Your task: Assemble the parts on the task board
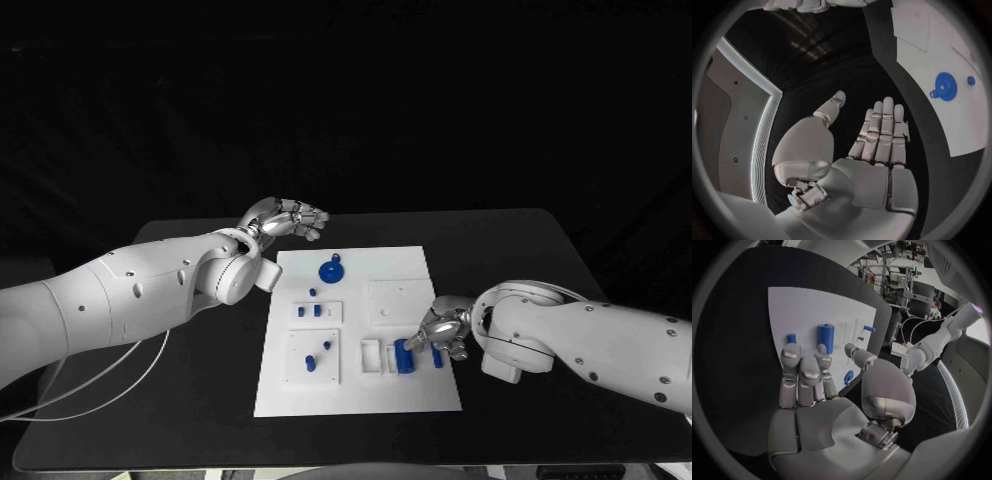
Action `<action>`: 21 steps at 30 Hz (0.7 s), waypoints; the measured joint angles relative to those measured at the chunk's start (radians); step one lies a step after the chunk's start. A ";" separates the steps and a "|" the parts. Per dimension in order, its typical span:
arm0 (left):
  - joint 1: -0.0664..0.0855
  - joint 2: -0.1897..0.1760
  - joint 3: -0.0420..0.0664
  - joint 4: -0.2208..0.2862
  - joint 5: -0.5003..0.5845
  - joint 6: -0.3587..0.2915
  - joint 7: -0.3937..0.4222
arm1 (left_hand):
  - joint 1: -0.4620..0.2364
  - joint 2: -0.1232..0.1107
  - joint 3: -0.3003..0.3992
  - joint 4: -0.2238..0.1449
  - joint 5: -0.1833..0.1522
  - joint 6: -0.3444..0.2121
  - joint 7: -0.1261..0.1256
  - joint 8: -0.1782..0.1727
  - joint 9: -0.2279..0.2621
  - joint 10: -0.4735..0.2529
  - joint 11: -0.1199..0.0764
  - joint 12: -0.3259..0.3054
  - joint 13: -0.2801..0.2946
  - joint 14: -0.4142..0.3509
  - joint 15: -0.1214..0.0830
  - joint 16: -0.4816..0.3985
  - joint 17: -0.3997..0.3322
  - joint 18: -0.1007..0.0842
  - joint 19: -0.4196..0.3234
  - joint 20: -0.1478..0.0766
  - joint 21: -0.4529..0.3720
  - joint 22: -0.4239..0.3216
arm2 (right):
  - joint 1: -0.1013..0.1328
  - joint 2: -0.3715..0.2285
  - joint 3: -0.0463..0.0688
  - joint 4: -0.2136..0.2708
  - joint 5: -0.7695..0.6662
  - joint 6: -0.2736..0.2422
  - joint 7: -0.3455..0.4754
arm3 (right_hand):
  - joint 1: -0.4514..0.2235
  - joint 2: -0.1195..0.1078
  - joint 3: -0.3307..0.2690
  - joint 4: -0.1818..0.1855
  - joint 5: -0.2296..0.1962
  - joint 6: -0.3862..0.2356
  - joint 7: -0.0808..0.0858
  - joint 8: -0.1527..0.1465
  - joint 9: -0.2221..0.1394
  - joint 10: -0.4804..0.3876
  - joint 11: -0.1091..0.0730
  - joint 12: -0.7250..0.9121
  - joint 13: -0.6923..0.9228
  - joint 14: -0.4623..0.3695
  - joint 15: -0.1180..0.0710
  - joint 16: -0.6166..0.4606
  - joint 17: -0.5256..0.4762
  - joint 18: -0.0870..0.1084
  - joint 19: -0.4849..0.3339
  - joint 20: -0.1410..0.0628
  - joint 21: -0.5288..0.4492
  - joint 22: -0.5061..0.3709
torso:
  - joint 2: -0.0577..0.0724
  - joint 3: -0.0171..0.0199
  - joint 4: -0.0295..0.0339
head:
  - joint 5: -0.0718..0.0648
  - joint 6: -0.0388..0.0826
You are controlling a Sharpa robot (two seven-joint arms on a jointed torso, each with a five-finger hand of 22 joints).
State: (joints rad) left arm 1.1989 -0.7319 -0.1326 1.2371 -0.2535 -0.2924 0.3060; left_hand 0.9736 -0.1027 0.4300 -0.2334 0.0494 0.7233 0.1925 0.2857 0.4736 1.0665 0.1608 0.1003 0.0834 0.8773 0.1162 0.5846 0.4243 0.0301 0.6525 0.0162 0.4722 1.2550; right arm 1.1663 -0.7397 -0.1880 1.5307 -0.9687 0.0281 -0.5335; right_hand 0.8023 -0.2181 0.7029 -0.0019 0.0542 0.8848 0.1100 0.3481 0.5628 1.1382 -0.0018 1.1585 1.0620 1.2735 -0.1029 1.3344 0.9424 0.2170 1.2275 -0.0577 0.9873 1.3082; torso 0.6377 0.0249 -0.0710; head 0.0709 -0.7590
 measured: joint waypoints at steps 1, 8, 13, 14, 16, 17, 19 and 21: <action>0.000 -0.001 -0.001 0.002 0.001 0.000 0.000 | 0.000 0.000 0.000 0.000 0.000 0.000 0.000 0.000 0.000 0.000 0.000 0.000 0.000 0.000 0.000 0.000 0.000 0.000 0.000 0.000 0.000 0.000 | -0.002 0.004 0.000 -0.003 -0.003 0.001 -0.001 | -0.008 -0.001 -0.001 0.005 0.000 0.000 0.000 0.000 0.001 0.000 0.000 0.000 0.001 0.000 0.000 0.000 0.001 0.000 0.000 0.000 0.001 0.000 | -0.002 -0.0005 0.0000 | 0.000 -0.001; -0.002 -0.003 -0.005 0.009 0.004 0.000 0.000 | 0.000 0.000 0.000 0.000 0.000 -0.004 -0.004 0.000 0.000 0.000 0.000 0.000 0.000 0.000 0.000 0.000 0.000 0.000 0.000 0.000 0.000 0.001 | -0.029 0.029 -0.003 -0.026 -0.030 0.006 -0.009 | -0.028 -0.012 -0.010 0.015 0.000 0.000 0.000 -0.004 0.007 0.000 0.000 0.000 0.003 0.002 0.002 0.000 0.007 0.000 0.002 -0.002 0.006 0.000 | -0.014 -0.0059 0.0011 | 0.000 -0.014; -0.002 -0.005 -0.007 0.011 0.005 0.000 0.000 | 0.000 0.000 0.000 0.000 0.000 -0.004 -0.004 0.000 0.000 0.000 0.000 0.000 0.000 0.000 0.000 0.000 0.001 0.000 0.000 0.000 0.000 0.001 | -0.032 0.044 -0.004 -0.042 -0.053 0.024 -0.014 | -0.047 -0.003 -0.023 0.026 0.000 -0.002 0.002 -0.008 0.012 -0.004 0.004 0.000 0.006 0.002 0.002 0.000 0.011 -0.001 0.001 -0.005 0.009 0.000 | -0.020 -0.0108 0.0021 | 0.004 -0.020; -0.002 -0.006 -0.007 0.012 0.005 0.001 0.000 | 0.000 0.000 0.000 0.000 0.000 -0.004 -0.004 0.000 0.000 0.000 0.000 0.000 0.000 0.000 0.000 0.000 0.001 0.000 0.000 0.000 0.000 0.001 | -0.032 0.046 -0.005 -0.046 -0.058 0.027 -0.015 | -0.047 -0.003 -0.026 0.024 0.000 -0.002 0.002 -0.009 0.013 -0.004 0.004 0.000 0.006 0.002 0.002 0.000 0.012 -0.001 0.000 -0.006 0.011 0.000 | -0.021 -0.0115 0.0027 | 0.005 -0.022; -0.002 -0.008 -0.008 0.014 0.005 0.001 0.000 | 0.000 0.000 0.000 0.000 0.000 -0.004 -0.004 0.000 0.000 0.000 0.000 0.000 0.000 0.000 0.000 0.000 0.001 0.000 0.000 0.000 0.000 0.001 | -0.032 0.049 -0.005 -0.053 -0.069 0.033 -0.017 | -0.051 0.001 -0.030 0.025 0.000 -0.002 0.003 -0.009 0.014 -0.004 0.004 0.000 0.006 0.002 0.002 0.000 0.013 -0.002 -0.002 -0.008 0.011 0.000 | -0.022 -0.0128 0.0033 | 0.008 -0.023; -0.002 -0.010 -0.008 0.014 0.005 0.001 0.000 | 0.000 0.000 0.000 0.000 0.000 -0.004 -0.004 0.000 0.000 0.000 0.000 0.000 0.000 0.000 0.000 0.000 0.001 0.000 0.000 0.000 0.000 0.001 | -0.032 0.051 -0.005 -0.055 -0.074 0.034 -0.017 | -0.051 0.001 -0.031 0.027 0.000 -0.002 0.002 -0.009 0.016 -0.004 0.004 0.000 0.007 0.002 0.002 0.000 0.014 -0.002 -0.002 -0.009 0.012 0.000 | -0.022 -0.0134 0.0033 | 0.009 -0.023; -0.002 -0.011 -0.009 0.015 0.006 0.001 0.000 | 0.000 0.000 0.000 0.000 0.000 -0.004 -0.004 0.000 0.000 0.000 0.000 0.000 0.000 0.000 0.000 0.000 0.001 0.000 0.000 0.000 0.000 0.002 | -0.032 0.055 -0.005 -0.060 -0.083 0.038 -0.018 | -0.056 0.002 -0.032 0.028 0.000 -0.003 0.002 -0.009 0.017 -0.004 0.004 0.000 0.007 0.002 0.002 0.000 0.014 -0.003 -0.002 -0.009 0.012 0.000 | -0.022 -0.0141 0.0033 | 0.012 -0.023; -0.002 -0.012 -0.009 0.015 0.006 0.001 0.000 | 0.000 0.000 0.000 0.000 0.000 -0.004 -0.004 0.000 0.000 0.000 0.000 0.000 0.000 0.000 0.000 0.000 0.001 0.000 0.000 0.000 -0.004 0.002 | -0.033 0.057 -0.006 -0.062 -0.088 0.039 -0.019 | -0.060 0.000 -0.038 0.028 0.000 -0.003 0.003 -0.009 0.017 -0.004 0.004 -0.001 0.007 0.002 0.002 0.000 0.015 -0.003 -0.002 -0.009 0.012 0.000 | -0.022 -0.0142 0.0031 | 0.014 -0.023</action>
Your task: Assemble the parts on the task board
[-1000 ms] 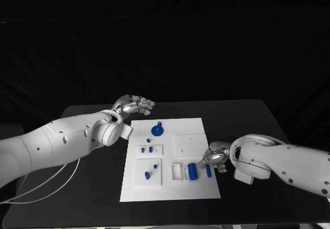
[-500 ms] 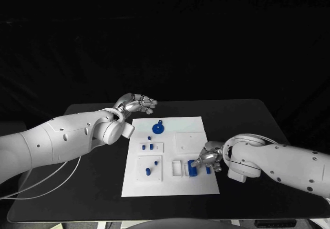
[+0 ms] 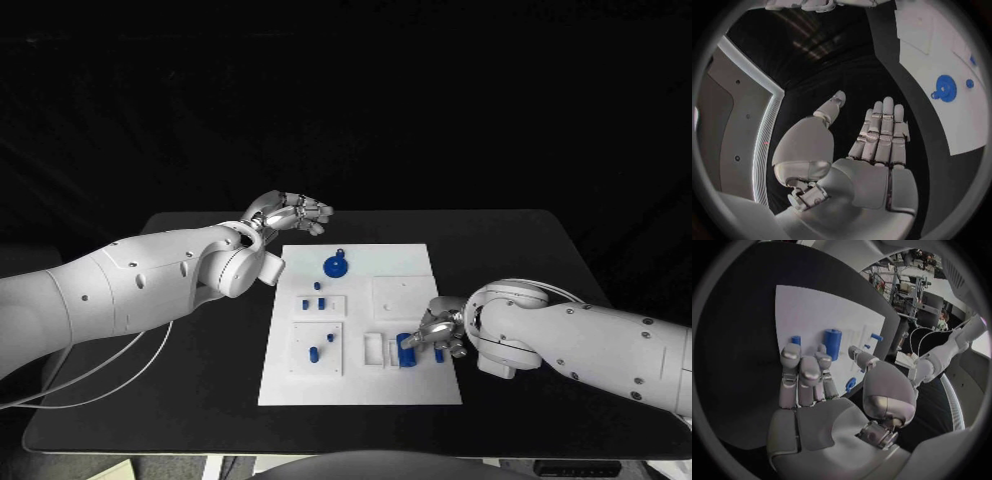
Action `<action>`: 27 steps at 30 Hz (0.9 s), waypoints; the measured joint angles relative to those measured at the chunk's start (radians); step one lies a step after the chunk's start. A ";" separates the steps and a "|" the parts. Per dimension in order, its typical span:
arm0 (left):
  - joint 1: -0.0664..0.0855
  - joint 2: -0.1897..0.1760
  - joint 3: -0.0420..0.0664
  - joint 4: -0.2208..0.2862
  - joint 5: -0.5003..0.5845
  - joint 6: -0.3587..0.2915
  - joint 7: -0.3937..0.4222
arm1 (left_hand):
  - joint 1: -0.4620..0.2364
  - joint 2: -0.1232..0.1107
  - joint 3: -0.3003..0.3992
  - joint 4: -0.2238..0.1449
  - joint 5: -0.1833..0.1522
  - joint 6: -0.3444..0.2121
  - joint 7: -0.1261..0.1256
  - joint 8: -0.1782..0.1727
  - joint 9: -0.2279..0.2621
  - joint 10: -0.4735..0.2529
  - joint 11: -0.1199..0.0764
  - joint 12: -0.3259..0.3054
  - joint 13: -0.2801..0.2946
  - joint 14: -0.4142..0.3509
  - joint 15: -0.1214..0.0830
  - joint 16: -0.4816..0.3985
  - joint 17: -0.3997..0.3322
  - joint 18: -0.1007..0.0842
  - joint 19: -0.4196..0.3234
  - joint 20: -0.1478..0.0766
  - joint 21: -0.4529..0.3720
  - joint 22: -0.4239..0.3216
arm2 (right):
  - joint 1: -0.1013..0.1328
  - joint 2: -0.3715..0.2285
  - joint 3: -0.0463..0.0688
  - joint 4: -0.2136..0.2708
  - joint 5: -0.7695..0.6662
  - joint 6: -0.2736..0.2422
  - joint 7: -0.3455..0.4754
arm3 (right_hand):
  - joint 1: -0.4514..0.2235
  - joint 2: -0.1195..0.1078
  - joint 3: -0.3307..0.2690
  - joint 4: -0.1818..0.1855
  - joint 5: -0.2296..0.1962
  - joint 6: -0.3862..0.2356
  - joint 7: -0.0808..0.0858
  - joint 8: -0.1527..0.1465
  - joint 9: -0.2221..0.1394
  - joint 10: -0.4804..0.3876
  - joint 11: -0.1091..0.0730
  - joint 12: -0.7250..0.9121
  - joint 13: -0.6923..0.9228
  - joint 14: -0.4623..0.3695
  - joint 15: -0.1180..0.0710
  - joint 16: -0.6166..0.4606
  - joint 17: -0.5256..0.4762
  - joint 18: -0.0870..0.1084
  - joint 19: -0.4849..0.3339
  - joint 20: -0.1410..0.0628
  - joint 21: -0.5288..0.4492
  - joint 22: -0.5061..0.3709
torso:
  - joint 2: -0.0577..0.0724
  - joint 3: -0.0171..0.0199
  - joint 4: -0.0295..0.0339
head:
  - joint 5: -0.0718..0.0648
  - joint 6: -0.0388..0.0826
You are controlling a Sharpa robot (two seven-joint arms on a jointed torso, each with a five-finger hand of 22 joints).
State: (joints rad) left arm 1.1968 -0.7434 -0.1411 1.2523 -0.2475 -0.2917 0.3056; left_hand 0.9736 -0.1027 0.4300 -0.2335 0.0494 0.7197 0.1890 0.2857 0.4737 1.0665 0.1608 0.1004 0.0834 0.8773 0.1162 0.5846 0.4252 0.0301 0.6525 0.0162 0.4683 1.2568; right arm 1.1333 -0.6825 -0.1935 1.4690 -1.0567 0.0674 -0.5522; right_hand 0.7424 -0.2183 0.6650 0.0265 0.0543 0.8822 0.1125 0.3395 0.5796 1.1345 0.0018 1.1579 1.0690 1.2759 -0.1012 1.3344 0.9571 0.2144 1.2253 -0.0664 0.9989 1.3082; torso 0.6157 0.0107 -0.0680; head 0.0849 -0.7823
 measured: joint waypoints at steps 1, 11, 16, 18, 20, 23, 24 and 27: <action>0.000 0.000 0.000 0.000 0.000 0.000 0.000 | 0.000 0.000 0.000 0.000 0.000 0.000 0.000 0.000 0.000 0.000 0.000 0.000 0.000 0.000 0.000 0.000 0.000 0.000 0.000 0.000 0.000 0.000 | 0.000 0.002 0.000 -0.001 -0.004 0.001 0.000 | 0.000 0.000 0.000 0.000 0.000 0.000 0.000 0.000 0.000 0.000 0.000 0.000 0.000 0.000 0.000 0.000 0.000 0.000 0.000 0.000 0.000 0.000 | 0.000 -0.0004 -0.0004 | 0.002 0.000; 0.000 -0.001 0.000 0.006 0.001 0.001 0.000 | 0.000 0.000 0.000 0.000 0.000 0.000 0.000 0.000 -0.001 0.000 0.000 0.000 0.000 0.000 0.000 0.000 0.001 0.000 0.000 0.000 0.000 0.000 | -0.016 0.030 -0.004 -0.031 -0.023 0.016 -0.006 | -0.007 0.006 -0.004 0.004 0.000 0.000 0.000 0.000 0.003 0.000 0.000 0.000 0.001 0.001 0.001 0.000 0.002 0.000 0.000 0.000 0.000 0.000 | 0.003 -0.0058 0.0014 | 0.010 0.002; 0.000 -0.001 0.000 0.007 0.001 0.002 0.000 | 0.000 0.000 0.000 0.000 0.000 0.000 0.000 0.000 -0.001 0.000 0.000 0.000 0.000 0.000 0.000 0.000 0.001 0.000 0.000 0.000 0.000 0.001 | -0.030 0.042 -0.004 -0.042 -0.024 0.019 -0.007 | -0.010 0.002 -0.004 0.004 0.000 0.000 -0.001 0.000 0.012 0.000 0.000 0.000 0.001 0.002 0.002 0.000 0.002 0.000 0.000 0.000 0.000 0.000 | 0.004 -0.0067 0.0018 | 0.012 0.000; 0.000 -0.002 0.000 0.007 0.001 0.002 0.000 | 0.000 0.000 0.000 0.000 0.000 0.000 0.000 0.000 -0.001 0.000 0.000 0.000 0.000 0.000 0.000 0.000 0.001 0.000 0.000 0.000 0.000 0.001 | -0.032 0.045 -0.003 -0.047 -0.024 0.020 -0.006 | -0.010 0.002 -0.004 0.004 0.000 0.001 -0.002 -0.001 0.012 0.000 0.000 -0.001 0.001 0.002 0.002 0.000 0.002 -0.001 0.000 0.000 0.000 0.000 | 0.004 -0.0068 0.0018 | 0.013 -0.002; 0.000 -0.002 0.000 0.007 0.001 0.002 0.000 | 0.000 0.000 0.000 0.000 0.000 0.000 0.000 0.000 -0.001 0.000 0.000 0.000 0.000 0.000 0.000 0.000 0.001 0.000 0.000 0.000 0.000 0.001 | -0.033 0.050 -0.002 -0.054 -0.024 0.021 -0.004 | -0.010 0.002 -0.004 0.004 0.000 0.002 -0.003 -0.001 0.012 0.000 0.000 -0.002 0.001 0.004 0.003 0.000 0.002 0.000 0.000 0.000 0.000 0.000 | 0.004 -0.0073 0.0018 | 0.014 -0.004; 0.000 -0.002 0.000 0.007 0.001 0.003 -0.001 | 0.000 0.000 0.000 0.000 0.000 0.000 0.000 0.000 -0.001 0.000 0.000 0.000 0.000 0.000 0.000 0.000 0.001 0.000 0.000 0.000 0.000 0.001 | -0.036 0.054 0.000 -0.062 -0.024 0.022 -0.003 | -0.014 0.006 -0.004 0.004 0.000 0.004 -0.004 -0.002 0.014 0.000 0.000 -0.002 0.001 0.004 0.003 0.000 0.003 0.000 0.000 0.000 0.000 0.000 | 0.004 -0.0079 0.0018 | 0.014 -0.005; 0.000 -0.002 0.000 0.007 0.001 0.003 -0.001 | 0.000 0.000 0.000 0.000 0.000 0.000 0.000 0.000 -0.001 0.000 0.000 0.000 0.000 0.000 0.000 0.000 0.001 0.000 0.000 0.000 0.000 0.001 | -0.037 0.054 0.001 -0.063 -0.024 0.021 -0.002 | -0.015 0.007 -0.004 0.004 0.000 0.004 -0.004 -0.002 0.014 0.000 0.000 -0.002 0.002 0.004 0.003 0.000 0.003 0.000 0.000 0.000 0.000 0.000 | 0.004 -0.0079 0.0017 | 0.013 -0.005; 0.000 -0.003 0.000 0.007 0.001 0.003 -0.001 | 0.000 0.000 0.000 0.000 0.000 0.000 0.000 0.000 -0.001 0.000 0.000 0.000 0.000 0.000 0.000 0.000 0.001 0.000 0.000 0.000 0.000 0.001 | -0.038 0.055 0.002 -0.066 -0.023 0.019 0.002 | -0.016 0.009 -0.004 0.004 0.000 0.004 -0.004 -0.002 0.014 0.000 0.000 -0.002 0.002 0.004 0.003 0.000 0.003 0.000 0.000 0.000 0.000 0.000 | 0.004 -0.0079 0.0013 | 0.012 -0.005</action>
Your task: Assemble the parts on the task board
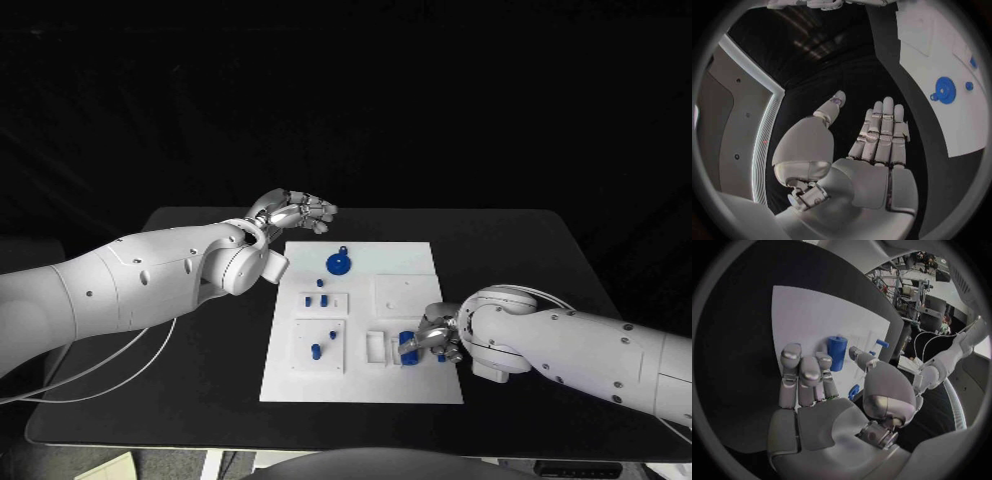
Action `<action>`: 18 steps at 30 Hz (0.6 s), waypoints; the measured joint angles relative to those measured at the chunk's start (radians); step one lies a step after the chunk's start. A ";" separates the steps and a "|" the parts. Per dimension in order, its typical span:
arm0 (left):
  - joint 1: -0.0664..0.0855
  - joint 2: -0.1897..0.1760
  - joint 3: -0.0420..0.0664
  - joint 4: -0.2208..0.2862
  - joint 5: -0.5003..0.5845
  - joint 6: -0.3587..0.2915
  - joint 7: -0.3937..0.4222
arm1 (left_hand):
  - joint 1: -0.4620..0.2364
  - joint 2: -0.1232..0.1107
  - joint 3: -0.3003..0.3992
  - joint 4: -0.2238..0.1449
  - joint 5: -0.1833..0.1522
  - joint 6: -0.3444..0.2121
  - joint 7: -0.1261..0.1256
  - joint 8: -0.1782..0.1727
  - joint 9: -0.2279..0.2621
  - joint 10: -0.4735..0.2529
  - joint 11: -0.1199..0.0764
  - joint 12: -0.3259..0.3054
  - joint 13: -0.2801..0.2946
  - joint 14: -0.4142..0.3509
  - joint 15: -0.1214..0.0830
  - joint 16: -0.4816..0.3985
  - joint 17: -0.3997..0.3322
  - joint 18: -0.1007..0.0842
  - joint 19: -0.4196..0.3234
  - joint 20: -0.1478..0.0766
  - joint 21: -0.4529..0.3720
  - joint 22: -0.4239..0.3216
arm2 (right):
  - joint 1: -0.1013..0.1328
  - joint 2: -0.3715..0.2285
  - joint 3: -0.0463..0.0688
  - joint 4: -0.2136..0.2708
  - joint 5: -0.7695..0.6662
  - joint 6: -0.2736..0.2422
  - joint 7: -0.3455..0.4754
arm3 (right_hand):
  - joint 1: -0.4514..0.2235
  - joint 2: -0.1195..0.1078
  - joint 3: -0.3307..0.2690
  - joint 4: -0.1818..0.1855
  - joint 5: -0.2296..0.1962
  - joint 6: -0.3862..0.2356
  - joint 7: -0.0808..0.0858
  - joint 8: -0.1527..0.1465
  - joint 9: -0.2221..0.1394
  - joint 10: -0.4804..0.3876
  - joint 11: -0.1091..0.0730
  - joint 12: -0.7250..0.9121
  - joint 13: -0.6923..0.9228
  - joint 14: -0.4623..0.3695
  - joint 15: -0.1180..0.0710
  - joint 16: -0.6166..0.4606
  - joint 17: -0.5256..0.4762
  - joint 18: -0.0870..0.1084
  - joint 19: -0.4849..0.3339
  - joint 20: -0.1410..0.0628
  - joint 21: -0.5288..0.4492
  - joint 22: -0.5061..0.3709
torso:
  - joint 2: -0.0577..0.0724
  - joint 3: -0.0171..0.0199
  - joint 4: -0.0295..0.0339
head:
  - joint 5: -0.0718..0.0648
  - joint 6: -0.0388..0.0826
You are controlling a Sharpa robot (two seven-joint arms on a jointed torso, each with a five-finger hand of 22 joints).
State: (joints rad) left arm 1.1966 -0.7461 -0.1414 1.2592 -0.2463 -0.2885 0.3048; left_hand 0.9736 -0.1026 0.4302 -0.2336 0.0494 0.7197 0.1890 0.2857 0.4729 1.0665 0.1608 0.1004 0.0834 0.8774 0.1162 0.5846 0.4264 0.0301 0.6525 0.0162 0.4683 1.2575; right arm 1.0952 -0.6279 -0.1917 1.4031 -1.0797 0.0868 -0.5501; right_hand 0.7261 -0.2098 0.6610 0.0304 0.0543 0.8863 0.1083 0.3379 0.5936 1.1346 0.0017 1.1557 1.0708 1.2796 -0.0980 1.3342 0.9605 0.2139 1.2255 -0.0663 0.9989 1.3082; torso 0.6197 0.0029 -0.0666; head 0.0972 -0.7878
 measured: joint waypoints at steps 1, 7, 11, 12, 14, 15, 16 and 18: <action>0.000 0.000 0.000 0.000 0.000 0.000 0.000 | 0.000 0.000 0.000 0.000 0.000 0.000 0.000 0.000 0.000 0.000 0.000 0.000 0.000 0.000 0.000 0.000 0.000 0.000 0.000 0.000 0.000 0.000 | 0.000 0.000 0.000 -0.001 0.000 0.000 0.001 | -0.005 0.005 0.000 0.000 0.000 0.000 0.000 0.000 0.007 0.000 0.000 0.000 0.000 0.000 0.000 0.000 0.001 0.000 0.000 0.000 0.000 0.000 | 0.000 0.0000 0.0000 | 0.000 0.000; 0.000 0.000 0.000 0.000 0.000 0.001 0.000 | 0.000 0.000 0.000 0.000 0.000 0.000 0.000 0.000 0.000 0.000 0.000 0.000 0.000 0.000 0.000 -0.004 0.000 0.000 0.000 0.000 0.000 0.001 | 0.000 0.002 0.000 -0.003 0.000 0.000 0.003 | 0.006 0.018 -0.005 -0.014 0.000 0.000 0.000 0.000 0.014 0.000 0.000 0.000 0.001 0.000 0.000 -0.004 0.004 0.000 -0.004 -0.004 0.006 0.000 | 0.000 0.0000 -0.0008 | 0.001 0.001; 0.000 0.000 0.000 -0.001 0.000 0.001 -0.001 | 0.000 0.000 0.000 0.000 0.000 0.000 0.000 0.000 0.000 0.000 0.000 0.000 0.000 0.000 0.000 -0.004 0.000 0.000 0.000 0.000 0.000 0.001 | 0.000 0.002 0.000 -0.003 0.000 0.000 0.003 | 0.015 0.026 0.001 -0.028 0.000 0.001 0.001 0.000 0.014 0.000 0.000 0.000 0.003 0.001 -0.001 -0.004 0.007 -0.001 -0.005 -0.004 0.006 0.000 | 0.000 -0.0001 -0.0012 | 0.002 0.002; 0.000 0.000 0.000 -0.001 0.000 0.001 -0.001 | 0.000 0.000 0.000 0.000 0.000 0.000 0.000 0.000 0.000 0.000 0.000 0.000 0.000 0.000 0.000 -0.004 0.000 0.000 0.000 0.000 0.000 0.001 | 0.000 0.002 0.000 -0.003 0.000 0.000 0.003 | 0.019 0.030 0.004 -0.032 0.000 0.002 0.002 0.000 0.014 0.000 0.000 0.000 0.003 0.003 -0.003 -0.008 0.008 -0.001 -0.005 -0.004 0.006 0.000 | 0.000 -0.0003 -0.0012 | 0.002 0.002; 0.000 0.000 0.000 -0.001 0.000 0.001 -0.001 | 0.000 0.000 0.000 0.000 0.000 -0.003 0.003 0.000 0.000 0.000 0.000 0.000 0.000 0.000 0.000 -0.004 0.000 0.000 0.000 0.000 0.000 0.001 | 0.000 0.003 -0.001 -0.003 0.000 -0.001 0.003 | 0.025 0.037 0.012 -0.040 0.000 0.005 0.005 0.000 0.014 0.000 0.000 0.000 0.003 0.003 -0.003 -0.008 0.009 -0.005 -0.005 -0.004 0.006 0.000 | 0.000 -0.0005 -0.0012 | 0.002 0.002; 0.000 0.000 0.000 -0.001 0.000 0.002 -0.001 | 0.000 0.000 0.000 0.000 0.000 -0.003 0.004 0.000 0.000 0.000 0.000 0.000 0.000 0.000 0.000 -0.004 0.000 0.000 0.000 0.000 0.000 0.001 | 0.000 0.003 -0.001 -0.003 0.001 -0.001 0.003 | 0.029 0.041 0.016 -0.043 0.000 0.005 0.005 0.000 0.014 0.000 0.000 -0.002 0.003 0.003 -0.003 -0.008 0.009 -0.005 -0.005 -0.004 0.006 0.000 | 0.000 -0.0005 -0.0012 | 0.002 0.002; 0.000 0.000 0.000 -0.001 0.000 0.002 -0.001 | 0.000 0.000 0.000 0.000 0.000 -0.003 0.004 0.000 0.000 0.000 0.000 0.000 0.000 0.000 0.000 -0.004 0.000 0.000 0.000 0.000 0.000 0.001 | 0.000 0.002 -0.001 -0.003 0.003 -0.002 0.002 | 0.031 0.043 0.018 -0.046 0.000 0.005 0.005 0.000 0.014 0.000 0.000 -0.002 0.003 0.003 -0.003 -0.008 0.009 -0.005 -0.005 -0.004 0.006 0.000 | 0.000 -0.0006 -0.0012 | 0.002 0.002; 0.000 0.000 0.000 -0.001 0.000 0.002 -0.001 | 0.000 0.000 0.000 0.000 0.000 -0.003 0.004 0.000 0.000 0.000 0.000 0.000 0.000 0.000 0.000 -0.004 0.001 0.000 0.000 0.000 0.000 0.001 | 0.000 0.002 -0.001 -0.003 0.004 -0.003 0.002 | 0.031 0.043 0.021 -0.043 0.000 0.005 0.005 0.000 0.014 0.000 0.000 -0.002 0.003 0.003 -0.003 -0.012 0.010 -0.005 -0.005 -0.004 0.006 0.000 | 0.000 -0.0006 -0.0012 | 0.002 0.002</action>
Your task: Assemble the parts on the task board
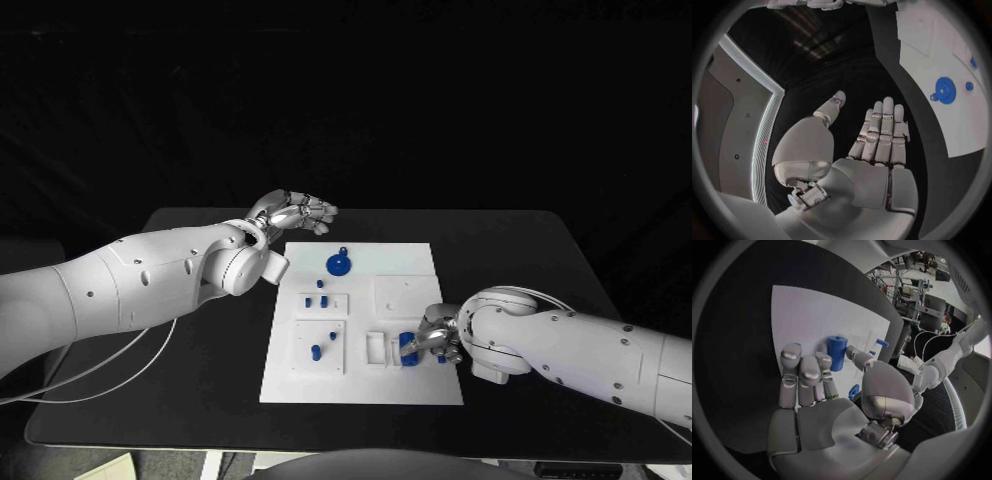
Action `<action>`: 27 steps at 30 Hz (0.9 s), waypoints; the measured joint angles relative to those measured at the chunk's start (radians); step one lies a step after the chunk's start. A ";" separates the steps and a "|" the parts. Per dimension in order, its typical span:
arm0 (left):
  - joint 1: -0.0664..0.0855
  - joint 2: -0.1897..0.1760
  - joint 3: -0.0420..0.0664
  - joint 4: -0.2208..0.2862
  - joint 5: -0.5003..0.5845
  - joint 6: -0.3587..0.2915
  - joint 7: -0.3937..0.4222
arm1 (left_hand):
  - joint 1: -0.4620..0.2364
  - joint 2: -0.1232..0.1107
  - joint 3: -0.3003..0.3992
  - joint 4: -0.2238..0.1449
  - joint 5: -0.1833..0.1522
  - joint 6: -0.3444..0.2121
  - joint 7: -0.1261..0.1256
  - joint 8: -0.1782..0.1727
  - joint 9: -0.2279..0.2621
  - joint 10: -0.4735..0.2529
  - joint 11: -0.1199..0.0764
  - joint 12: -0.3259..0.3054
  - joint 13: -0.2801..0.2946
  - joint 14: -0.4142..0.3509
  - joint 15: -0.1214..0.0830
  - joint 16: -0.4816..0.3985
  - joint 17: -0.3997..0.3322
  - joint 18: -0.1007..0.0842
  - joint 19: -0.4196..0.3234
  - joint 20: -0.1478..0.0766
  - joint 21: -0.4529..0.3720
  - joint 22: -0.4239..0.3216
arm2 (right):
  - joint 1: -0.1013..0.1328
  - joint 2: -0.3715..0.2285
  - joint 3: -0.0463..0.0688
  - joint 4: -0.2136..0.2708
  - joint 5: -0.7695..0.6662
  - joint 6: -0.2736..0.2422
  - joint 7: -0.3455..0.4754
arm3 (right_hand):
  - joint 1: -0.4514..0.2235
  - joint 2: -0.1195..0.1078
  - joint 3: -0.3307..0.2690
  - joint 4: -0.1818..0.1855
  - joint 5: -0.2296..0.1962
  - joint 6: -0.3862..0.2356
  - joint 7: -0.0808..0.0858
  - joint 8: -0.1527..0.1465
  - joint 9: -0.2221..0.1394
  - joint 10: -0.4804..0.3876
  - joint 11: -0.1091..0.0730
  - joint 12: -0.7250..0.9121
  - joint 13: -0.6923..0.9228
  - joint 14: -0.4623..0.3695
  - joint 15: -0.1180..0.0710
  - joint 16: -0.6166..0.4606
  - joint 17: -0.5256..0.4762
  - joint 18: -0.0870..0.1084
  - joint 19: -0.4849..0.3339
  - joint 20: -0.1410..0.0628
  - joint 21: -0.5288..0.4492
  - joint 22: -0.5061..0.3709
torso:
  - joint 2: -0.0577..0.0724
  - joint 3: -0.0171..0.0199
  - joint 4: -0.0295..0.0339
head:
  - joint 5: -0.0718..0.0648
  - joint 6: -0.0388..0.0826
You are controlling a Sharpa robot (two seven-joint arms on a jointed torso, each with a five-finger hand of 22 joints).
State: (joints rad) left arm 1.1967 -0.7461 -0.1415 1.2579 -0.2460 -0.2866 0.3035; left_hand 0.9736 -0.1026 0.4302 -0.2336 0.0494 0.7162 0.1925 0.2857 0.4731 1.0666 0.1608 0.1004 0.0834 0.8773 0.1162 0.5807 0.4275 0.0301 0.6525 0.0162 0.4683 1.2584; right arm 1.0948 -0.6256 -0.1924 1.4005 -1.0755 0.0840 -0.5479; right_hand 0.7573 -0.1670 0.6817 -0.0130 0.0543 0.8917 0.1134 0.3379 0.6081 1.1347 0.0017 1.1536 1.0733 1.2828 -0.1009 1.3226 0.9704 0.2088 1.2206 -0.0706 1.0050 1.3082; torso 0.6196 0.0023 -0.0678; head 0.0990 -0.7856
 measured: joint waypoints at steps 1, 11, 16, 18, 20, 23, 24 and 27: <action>0.000 0.000 0.000 0.000 0.000 0.000 0.000 | 0.000 0.000 0.000 0.000 0.000 0.000 0.000 0.000 0.000 0.000 0.000 0.000 0.000 0.000 0.000 0.000 0.000 0.000 0.000 0.000 0.000 0.000 | 0.000 0.000 0.000 0.000 0.002 -0.001 0.000 | 0.000 0.000 0.001 0.000 0.000 0.000 0.000 0.000 0.000 0.000 0.000 0.000 0.000 0.000 0.000 0.000 0.000 0.000 0.000 0.000 0.000 0.000 | 0.000 0.0000 0.0000 | 0.000 0.000; 0.000 -0.001 0.000 -0.001 0.000 0.002 -0.001 | 0.000 0.000 0.000 0.000 0.000 0.000 0.000 0.000 0.000 0.000 0.000 0.000 0.000 0.000 0.000 0.000 0.000 0.000 0.000 0.000 0.000 0.001 | -0.002 -0.010 -0.002 0.016 0.033 -0.014 -0.003 | -0.015 -0.015 0.010 0.000 0.000 0.008 -0.001 -0.015 -0.001 0.000 0.000 -0.001 0.000 0.000 0.000 -0.002 0.004 0.000 -0.002 0.002 0.005 0.000 | 0.000 0.0000 -0.0006 | -0.002 -0.003; 0.000 -0.002 0.000 -0.002 0.000 0.003 -0.002 | 0.000 0.000 0.000 0.000 0.000 0.000 0.000 0.000 0.000 0.000 0.000 0.000 0.000 0.000 0.000 0.000 0.001 0.000 0.000 0.000 0.000 0.001 | -0.003 -0.012 -0.002 0.022 0.040 -0.015 -0.006 | -0.019 -0.019 0.016 0.005 0.000 0.008 -0.001 -0.019 -0.004 0.000 0.000 -0.001 0.000 0.003 -0.003 -0.004 0.006 0.000 -0.001 0.003 0.006 0.000 | 0.000 -0.0001 -0.0005 | -0.003 -0.002; 0.000 -0.002 0.000 -0.002 0.000 0.003 -0.002 | 0.000 0.000 0.000 0.000 0.000 0.000 0.000 0.000 0.000 0.000 0.000 0.000 0.000 0.000 0.000 0.000 0.001 0.000 0.000 0.000 0.000 0.001 | -0.003 -0.015 -0.002 0.026 0.040 -0.015 -0.006 | -0.019 -0.019 0.016 0.005 0.000 0.008 -0.001 -0.022 -0.007 0.000 0.000 -0.001 0.000 0.003 -0.003 -0.004 0.006 0.000 -0.001 0.003 0.006 0.000 | 0.000 -0.0004 -0.0006 | -0.003 -0.002; 0.000 -0.002 0.000 -0.003 0.000 0.003 -0.002 | 0.000 0.000 0.000 0.000 0.000 0.000 0.000 0.000 0.000 0.000 0.000 0.000 0.000 0.000 0.000 0.000 0.001 0.000 0.000 0.000 0.000 0.001 | -0.003 -0.016 -0.002 0.027 0.040 -0.015 -0.007 | -0.019 -0.019 0.016 0.005 0.000 0.008 -0.001 -0.022 -0.007 0.000 0.000 -0.001 0.000 0.003 -0.003 -0.004 0.006 0.000 -0.001 0.003 0.006 0.000 | 0.000 -0.0007 -0.0006 | -0.003 -0.002; 0.000 -0.002 0.000 -0.003 0.000 0.003 -0.003 | 0.000 0.000 0.000 0.000 0.000 0.000 0.000 0.000 0.000 0.000 0.000 0.000 0.000 0.000 0.000 0.000 0.001 0.000 0.000 0.000 0.000 0.002 | -0.003 -0.015 -0.003 0.027 0.040 -0.015 -0.008 | -0.019 -0.019 0.016 0.005 0.000 0.009 -0.003 -0.023 -0.006 0.000 0.000 -0.001 0.000 0.004 -0.003 -0.004 0.007 0.000 -0.001 0.003 0.006 0.000 | 0.000 -0.0006 -0.0011 | -0.004 -0.001; 0.000 -0.002 0.000 -0.003 0.000 0.003 -0.003 | 0.000 0.000 0.000 0.000 0.000 0.000 0.000 0.000 0.000 0.000 0.000 0.000 0.000 0.000 0.000 0.000 0.001 0.000 0.000 0.000 0.000 0.002 | -0.003 -0.014 -0.003 0.027 0.040 -0.015 -0.008 | -0.019 -0.019 0.018 0.007 0.000 0.009 -0.003 -0.023 -0.005 0.000 0.000 -0.001 0.000 0.005 -0.002 -0.004 0.007 0.000 -0.001 0.003 0.006 0.000 | 0.000 -0.0007 -0.0011 | -0.004 -0.001; 0.000 -0.002 0.000 -0.003 0.000 0.003 -0.003 | 0.000 0.000 0.000 0.000 0.000 0.000 0.000 0.000 0.000 0.000 0.000 0.000 0.000 0.000 0.000 0.000 0.001 0.000 0.000 0.000 0.000 0.002 | -0.001 -0.015 -0.004 0.029 0.038 -0.015 -0.009 | -0.019 -0.019 0.021 0.005 0.000 0.009 -0.003 -0.023 -0.003 0.000 0.000 -0.001 0.000 0.005 -0.002 -0.004 0.008 0.000 -0.001 0.003 0.009 0.000 | 0.000 -0.0009 -0.0011 | -0.004 -0.001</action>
State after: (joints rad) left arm 1.1967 -0.7481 -0.1416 1.2545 -0.2457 -0.2831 0.3007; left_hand 0.9737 -0.1026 0.4302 -0.2336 0.0494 0.7162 0.1925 0.2857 0.4731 1.0665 0.1608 0.1004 0.0834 0.8773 0.1162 0.5807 0.4288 0.0301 0.6525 0.0162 0.4683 1.2601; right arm 1.0939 -0.6404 -0.1964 1.4291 -1.0375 0.0691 -0.5566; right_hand 0.7382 -0.1862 0.7027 -0.0084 0.0543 0.9011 0.1106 0.3148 0.6051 1.1347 0.0017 1.1526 1.0730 1.2875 -0.1028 1.3185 0.9781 0.2087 1.2194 -0.0676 1.0137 1.3082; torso 0.6193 0.0014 -0.0688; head 0.0955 -0.7865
